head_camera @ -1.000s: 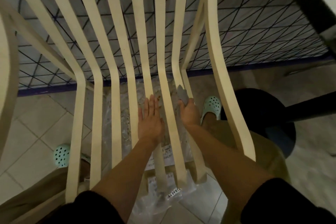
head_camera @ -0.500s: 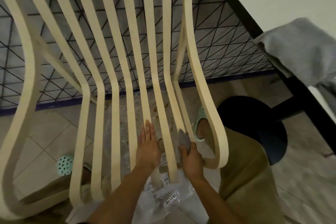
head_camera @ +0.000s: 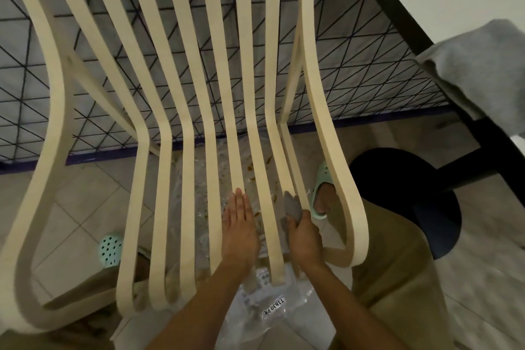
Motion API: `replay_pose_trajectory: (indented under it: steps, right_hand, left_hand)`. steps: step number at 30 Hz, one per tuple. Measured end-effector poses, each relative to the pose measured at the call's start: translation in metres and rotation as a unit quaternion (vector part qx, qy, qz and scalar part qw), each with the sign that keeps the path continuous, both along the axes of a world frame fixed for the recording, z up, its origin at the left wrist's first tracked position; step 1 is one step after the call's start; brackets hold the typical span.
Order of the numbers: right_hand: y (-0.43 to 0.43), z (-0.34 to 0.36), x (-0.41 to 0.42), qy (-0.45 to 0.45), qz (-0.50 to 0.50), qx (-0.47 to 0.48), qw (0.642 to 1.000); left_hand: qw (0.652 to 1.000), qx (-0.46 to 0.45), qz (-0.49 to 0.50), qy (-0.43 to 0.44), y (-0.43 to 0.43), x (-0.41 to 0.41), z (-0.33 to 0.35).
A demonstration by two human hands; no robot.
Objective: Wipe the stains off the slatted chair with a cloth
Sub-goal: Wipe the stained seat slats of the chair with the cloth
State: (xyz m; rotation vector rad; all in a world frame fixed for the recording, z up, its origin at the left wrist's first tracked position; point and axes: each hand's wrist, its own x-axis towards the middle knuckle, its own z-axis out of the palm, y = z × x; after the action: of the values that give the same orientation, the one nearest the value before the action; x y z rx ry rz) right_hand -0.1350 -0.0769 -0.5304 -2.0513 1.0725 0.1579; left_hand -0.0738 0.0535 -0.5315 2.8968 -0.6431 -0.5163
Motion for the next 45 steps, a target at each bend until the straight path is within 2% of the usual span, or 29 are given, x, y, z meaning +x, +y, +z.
replay_pose_trajectory:
  steps: [5,10,14,22,32,36,45]
  right_hand:
    - [-0.009,-0.004,0.04,-0.041,-0.004,0.0,0.999]
    - [-0.02,-0.009,0.08,-0.057,-0.016,-0.025,0.998]
    - [-0.024,-0.015,0.11,-0.053,-0.015,-0.061,0.997]
    - [-0.043,-0.03,0.182,-0.051,-0.003,-0.131,0.99]
    - [-0.065,-0.038,0.26,-0.025,0.042,-0.166,0.985]
    - [-0.072,-0.038,0.272,-0.043,0.055,-0.158,0.985]
    - [-0.061,-0.039,0.232,0.001,0.063,-0.129,0.99]
  left_hand:
    - [0.998,-0.029,0.033,0.042,-0.009,0.008,0.01]
    - [0.983,-0.152,0.07,0.071,-0.021,0.049,0.006]
    - [0.976,-0.183,0.087,0.078,-0.026,0.069,-0.008]
    - [0.995,-0.08,0.061,0.013,-0.032,0.061,-0.02]
    - [0.993,-0.088,0.082,-0.002,-0.038,0.064,-0.025]
    - [0.992,-0.092,0.082,-0.008,-0.039,0.067,-0.03]
    - [0.994,-0.092,0.061,0.006,-0.035,0.067,-0.027]
